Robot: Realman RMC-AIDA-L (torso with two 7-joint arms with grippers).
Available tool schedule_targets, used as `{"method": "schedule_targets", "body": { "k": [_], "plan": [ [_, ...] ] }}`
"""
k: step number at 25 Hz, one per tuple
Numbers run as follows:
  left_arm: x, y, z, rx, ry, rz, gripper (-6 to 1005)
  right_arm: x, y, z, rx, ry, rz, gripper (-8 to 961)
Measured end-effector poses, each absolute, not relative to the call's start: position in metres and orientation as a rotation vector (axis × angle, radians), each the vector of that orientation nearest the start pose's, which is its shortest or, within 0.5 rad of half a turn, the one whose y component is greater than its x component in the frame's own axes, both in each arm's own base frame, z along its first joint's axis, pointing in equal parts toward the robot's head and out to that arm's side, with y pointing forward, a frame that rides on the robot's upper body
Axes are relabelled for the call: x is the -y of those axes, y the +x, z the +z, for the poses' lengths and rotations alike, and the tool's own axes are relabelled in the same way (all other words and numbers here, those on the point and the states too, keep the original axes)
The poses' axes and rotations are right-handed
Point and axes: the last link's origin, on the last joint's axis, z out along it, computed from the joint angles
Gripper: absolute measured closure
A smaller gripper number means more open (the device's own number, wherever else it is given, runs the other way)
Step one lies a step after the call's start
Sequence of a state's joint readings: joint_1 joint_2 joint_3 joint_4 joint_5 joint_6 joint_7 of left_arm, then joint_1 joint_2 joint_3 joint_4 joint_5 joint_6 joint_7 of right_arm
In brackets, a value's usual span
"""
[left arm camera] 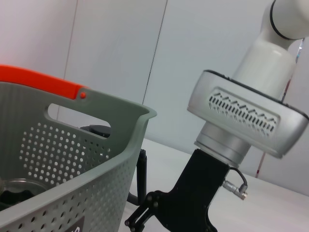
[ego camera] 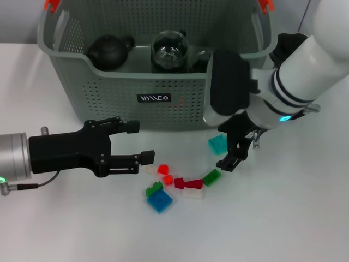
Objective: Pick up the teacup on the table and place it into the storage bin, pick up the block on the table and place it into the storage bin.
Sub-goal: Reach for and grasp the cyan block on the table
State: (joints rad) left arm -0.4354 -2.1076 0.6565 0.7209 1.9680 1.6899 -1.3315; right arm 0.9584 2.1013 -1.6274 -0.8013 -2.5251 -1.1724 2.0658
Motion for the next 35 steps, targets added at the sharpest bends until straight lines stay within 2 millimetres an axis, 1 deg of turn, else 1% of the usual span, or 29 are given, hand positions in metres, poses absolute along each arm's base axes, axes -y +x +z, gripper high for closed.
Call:
{"method": "schedule_targets", "body": {
  "k": [5, 10, 15, 22, 29, 35],
  "plan": [
    [-0.298, -0.269, 0.006, 0.585, -2.726, -0.822, 137, -0.396, 0.142, -0.088, -0.115, -2.847, -0.712, 29],
    [-0.297, -0.269, 0.006, 0.583, -2.728, -0.821, 137, -0.394, 0.143, -0.086, -0.266, -2.832, -0.711, 29],
    [-0.297, -0.27, 0.005, 0.578, -2.734, -0.816, 137, -0.392, 0.147, -0.086, -0.447, -2.789, -0.695, 30],
    [-0.298, -0.269, 0.006, 0.562, -2.744, -0.802, 137, -0.393, 0.149, -0.085, -0.641, -2.724, -0.647, 31],
    [-0.299, -0.268, 0.007, 0.552, -2.747, -0.798, 137, -0.395, 0.147, -0.082, -0.755, -2.689, -0.604, 38],
    [-0.299, -0.268, 0.006, 0.536, -2.747, -0.797, 137, -0.395, 0.145, -0.085, -0.791, -2.667, -0.589, 38]
  ]
}}
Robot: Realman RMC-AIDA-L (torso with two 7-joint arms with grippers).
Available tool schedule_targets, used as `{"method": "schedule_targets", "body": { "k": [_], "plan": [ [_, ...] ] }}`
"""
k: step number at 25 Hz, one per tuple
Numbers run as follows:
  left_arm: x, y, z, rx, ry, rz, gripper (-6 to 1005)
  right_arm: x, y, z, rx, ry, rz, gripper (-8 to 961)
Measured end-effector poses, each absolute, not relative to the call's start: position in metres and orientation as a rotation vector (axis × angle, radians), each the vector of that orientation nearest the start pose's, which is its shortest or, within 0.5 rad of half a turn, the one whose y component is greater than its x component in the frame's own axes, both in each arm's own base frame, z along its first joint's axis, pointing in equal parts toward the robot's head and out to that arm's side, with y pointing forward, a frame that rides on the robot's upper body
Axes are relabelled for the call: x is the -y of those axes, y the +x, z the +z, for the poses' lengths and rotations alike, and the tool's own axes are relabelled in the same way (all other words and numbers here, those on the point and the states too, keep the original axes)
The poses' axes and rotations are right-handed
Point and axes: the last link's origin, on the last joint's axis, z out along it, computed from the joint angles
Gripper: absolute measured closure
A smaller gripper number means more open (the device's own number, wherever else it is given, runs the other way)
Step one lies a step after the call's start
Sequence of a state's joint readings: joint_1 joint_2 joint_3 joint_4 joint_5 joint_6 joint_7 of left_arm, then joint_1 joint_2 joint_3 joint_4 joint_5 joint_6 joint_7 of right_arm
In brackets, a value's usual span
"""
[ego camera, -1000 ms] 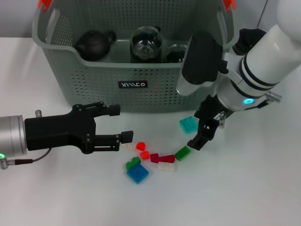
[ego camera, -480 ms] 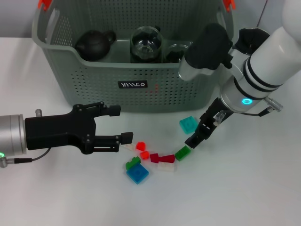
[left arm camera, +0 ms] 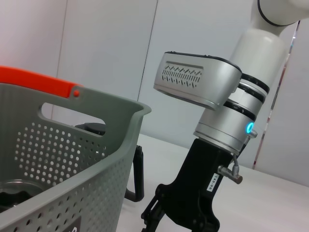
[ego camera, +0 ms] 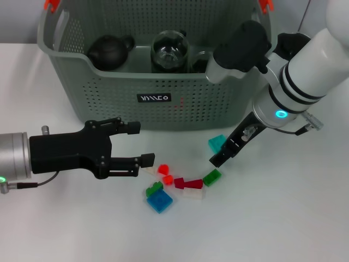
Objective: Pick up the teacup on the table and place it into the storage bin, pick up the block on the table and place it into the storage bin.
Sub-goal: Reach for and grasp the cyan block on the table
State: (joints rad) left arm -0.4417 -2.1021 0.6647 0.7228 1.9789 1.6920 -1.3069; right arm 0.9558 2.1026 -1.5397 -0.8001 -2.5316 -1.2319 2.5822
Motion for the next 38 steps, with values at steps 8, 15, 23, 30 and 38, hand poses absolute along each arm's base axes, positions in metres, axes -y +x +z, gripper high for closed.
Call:
{"method": "schedule_targets", "body": {
  "k": [8, 15, 23, 30, 38],
  "plan": [
    [-0.297, -0.27, 0.006, 0.541, -2.747, -0.795, 138, -0.4, 0.146, -0.087, -0.812, -2.635, -0.54, 38],
    [-0.298, -0.269, 0.006, 0.536, -2.749, -0.795, 138, -0.402, 0.152, -0.09, -0.808, -2.618, -0.529, 37],
    [-0.298, -0.268, 0.005, 0.536, -2.749, -0.798, 138, -0.403, 0.156, -0.095, -0.792, -2.604, -0.527, 37],
    [-0.298, -0.269, 0.005, 0.538, -2.748, -0.797, 138, -0.404, 0.157, -0.098, -0.796, -2.598, -0.514, 37],
    [-0.299, -0.269, 0.006, 0.536, -2.746, -0.793, 138, -0.404, 0.158, -0.101, -0.798, -2.594, -0.504, 37]
  ]
}}
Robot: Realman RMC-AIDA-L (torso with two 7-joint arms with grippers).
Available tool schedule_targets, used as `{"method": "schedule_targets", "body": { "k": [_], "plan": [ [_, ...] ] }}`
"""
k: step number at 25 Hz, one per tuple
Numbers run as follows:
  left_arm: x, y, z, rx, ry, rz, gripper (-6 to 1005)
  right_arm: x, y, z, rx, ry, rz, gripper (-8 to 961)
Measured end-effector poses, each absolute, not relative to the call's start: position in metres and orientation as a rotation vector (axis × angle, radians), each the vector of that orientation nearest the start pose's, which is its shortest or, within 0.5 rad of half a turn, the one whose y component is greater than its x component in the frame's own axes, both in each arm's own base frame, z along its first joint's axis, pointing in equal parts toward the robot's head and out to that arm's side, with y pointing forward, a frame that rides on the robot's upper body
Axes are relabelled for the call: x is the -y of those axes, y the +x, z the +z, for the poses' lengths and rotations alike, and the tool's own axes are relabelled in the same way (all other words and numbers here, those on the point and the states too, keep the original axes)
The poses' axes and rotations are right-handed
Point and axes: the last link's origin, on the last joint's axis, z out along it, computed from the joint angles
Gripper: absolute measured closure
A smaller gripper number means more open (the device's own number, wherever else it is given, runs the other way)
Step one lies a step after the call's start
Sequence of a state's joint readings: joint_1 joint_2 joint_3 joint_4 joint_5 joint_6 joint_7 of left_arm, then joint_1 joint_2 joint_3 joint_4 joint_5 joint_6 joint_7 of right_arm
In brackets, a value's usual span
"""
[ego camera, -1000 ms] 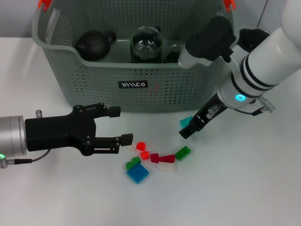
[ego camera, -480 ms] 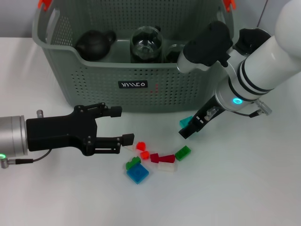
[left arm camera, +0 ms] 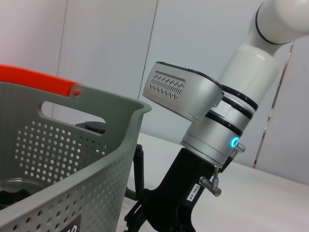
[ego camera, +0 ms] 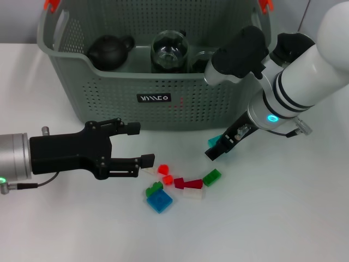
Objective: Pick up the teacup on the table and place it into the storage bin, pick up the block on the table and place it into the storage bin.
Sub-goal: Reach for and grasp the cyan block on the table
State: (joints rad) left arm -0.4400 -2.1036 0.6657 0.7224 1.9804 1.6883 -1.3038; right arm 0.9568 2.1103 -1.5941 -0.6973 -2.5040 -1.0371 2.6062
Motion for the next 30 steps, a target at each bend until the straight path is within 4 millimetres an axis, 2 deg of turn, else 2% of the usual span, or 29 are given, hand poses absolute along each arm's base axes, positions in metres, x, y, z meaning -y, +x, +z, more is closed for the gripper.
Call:
{"method": "schedule_targets", "body": {
  "k": [10, 15, 30],
  "plan": [
    [-0.2987, -0.2687, 0.0053, 0.536, -2.747, -0.794, 137, -0.403, 0.1608, -0.1044, -0.816, -2.597, -0.494, 41],
    [-0.2987, -0.2687, 0.0051, 0.536, -2.746, -0.793, 137, -0.4036, 0.1629, -0.1054, -0.82, -2.592, -0.487, 182],
    [-0.2991, -0.2694, 0.0051, 0.539, -2.742, -0.789, 137, -0.4044, 0.1632, -0.1059, -0.821, -2.586, -0.482, 195]
  ]
}}
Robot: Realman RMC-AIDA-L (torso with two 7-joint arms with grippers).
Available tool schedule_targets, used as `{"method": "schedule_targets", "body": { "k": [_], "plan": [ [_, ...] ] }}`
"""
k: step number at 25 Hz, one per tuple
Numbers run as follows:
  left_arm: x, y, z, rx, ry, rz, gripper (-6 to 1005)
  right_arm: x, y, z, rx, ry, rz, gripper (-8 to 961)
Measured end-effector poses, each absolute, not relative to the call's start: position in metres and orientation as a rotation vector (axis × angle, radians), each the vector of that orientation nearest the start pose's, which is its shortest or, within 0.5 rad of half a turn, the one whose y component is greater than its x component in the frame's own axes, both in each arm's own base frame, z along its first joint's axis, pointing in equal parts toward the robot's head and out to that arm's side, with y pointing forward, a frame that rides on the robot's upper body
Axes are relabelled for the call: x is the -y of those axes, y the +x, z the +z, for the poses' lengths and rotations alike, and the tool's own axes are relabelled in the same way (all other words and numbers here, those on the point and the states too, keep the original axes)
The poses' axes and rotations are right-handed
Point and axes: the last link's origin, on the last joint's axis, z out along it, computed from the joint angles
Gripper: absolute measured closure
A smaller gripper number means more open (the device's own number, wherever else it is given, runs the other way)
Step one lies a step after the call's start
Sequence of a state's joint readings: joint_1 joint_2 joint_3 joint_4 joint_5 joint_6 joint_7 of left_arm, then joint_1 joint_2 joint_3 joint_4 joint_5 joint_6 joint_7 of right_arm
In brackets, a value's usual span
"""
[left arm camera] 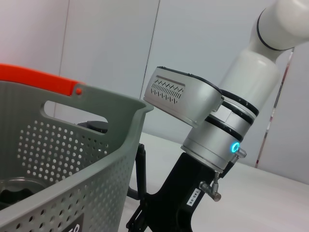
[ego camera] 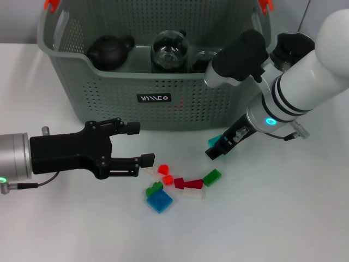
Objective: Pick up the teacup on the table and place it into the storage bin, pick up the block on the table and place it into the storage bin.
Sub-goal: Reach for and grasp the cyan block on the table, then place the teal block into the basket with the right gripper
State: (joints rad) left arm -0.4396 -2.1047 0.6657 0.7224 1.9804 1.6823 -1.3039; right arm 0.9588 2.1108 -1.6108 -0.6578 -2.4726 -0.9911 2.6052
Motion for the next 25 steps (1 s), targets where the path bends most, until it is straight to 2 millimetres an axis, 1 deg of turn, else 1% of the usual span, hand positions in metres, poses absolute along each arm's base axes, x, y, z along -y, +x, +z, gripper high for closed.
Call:
{"method": "schedule_targets", "body": {
  "k": [4, 9, 15, 21, 25],
  "plan": [
    [-0.299, -0.269, 0.005, 0.536, -2.743, -0.79, 138, -0.404, 0.165, -0.107, -0.828, -2.584, -0.492, 199],
    [-0.299, -0.269, 0.006, 0.534, -2.744, -0.792, 138, -0.403, 0.165, -0.108, -0.843, -2.588, -0.5, 328],
    [-0.299, -0.269, 0.006, 0.537, -2.743, -0.794, 138, -0.402, 0.164, -0.108, -0.849, -2.595, -0.501, 523],
    [-0.297, -0.27, 0.006, 0.541, -2.742, -0.796, 138, -0.403, 0.16, -0.106, -0.835, -2.607, -0.509, 527],
    [-0.298, -0.271, 0.007, 0.543, -2.743, -0.794, 138, -0.399, 0.152, -0.101, -0.817, -2.64, -0.517, 528]
  ]
}}
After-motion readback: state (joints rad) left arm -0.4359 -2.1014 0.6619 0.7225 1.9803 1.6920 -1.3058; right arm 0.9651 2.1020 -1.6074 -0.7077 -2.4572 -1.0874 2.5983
